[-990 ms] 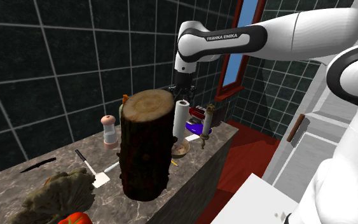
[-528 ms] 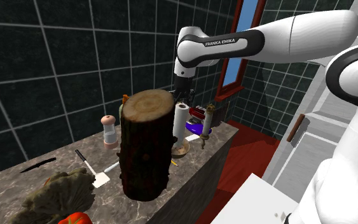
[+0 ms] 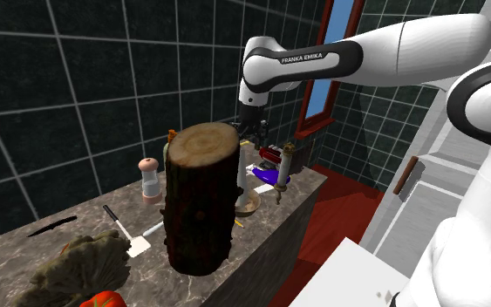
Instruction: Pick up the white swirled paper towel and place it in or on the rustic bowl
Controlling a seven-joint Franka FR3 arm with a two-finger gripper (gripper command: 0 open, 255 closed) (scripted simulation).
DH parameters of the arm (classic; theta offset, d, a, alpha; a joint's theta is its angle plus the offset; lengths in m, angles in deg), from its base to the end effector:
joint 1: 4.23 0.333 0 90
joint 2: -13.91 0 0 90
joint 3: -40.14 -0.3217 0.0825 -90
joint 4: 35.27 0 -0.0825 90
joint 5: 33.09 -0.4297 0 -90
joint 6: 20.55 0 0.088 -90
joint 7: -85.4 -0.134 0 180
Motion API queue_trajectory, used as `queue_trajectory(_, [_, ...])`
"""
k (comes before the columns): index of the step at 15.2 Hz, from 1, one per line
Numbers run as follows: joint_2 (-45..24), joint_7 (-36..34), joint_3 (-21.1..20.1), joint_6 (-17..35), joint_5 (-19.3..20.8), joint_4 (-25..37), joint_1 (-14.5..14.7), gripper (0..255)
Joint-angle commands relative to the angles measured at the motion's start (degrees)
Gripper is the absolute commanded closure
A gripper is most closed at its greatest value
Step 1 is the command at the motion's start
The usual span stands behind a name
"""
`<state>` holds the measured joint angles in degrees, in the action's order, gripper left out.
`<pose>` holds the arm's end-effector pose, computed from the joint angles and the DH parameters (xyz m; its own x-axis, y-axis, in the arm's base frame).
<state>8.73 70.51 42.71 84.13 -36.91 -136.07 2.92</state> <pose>0.6294 0.0583 0.4712 0.9801 -0.1951 -0.0377 -0.1969 -0.9790 -0.0521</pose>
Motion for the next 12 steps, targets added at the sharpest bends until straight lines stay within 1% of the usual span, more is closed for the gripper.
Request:
queue_trajectory(1, [0.0,0.0,0.0,0.0,0.0,0.0,0.0,0])
queue_trajectory(5, [-0.18,-0.09,0.18,-7.34,0.08,7.51,-0.22,0])
queue_trajectory(12, [-0.18,-0.09,0.18,-7.34,0.08,7.51,-0.22,0])
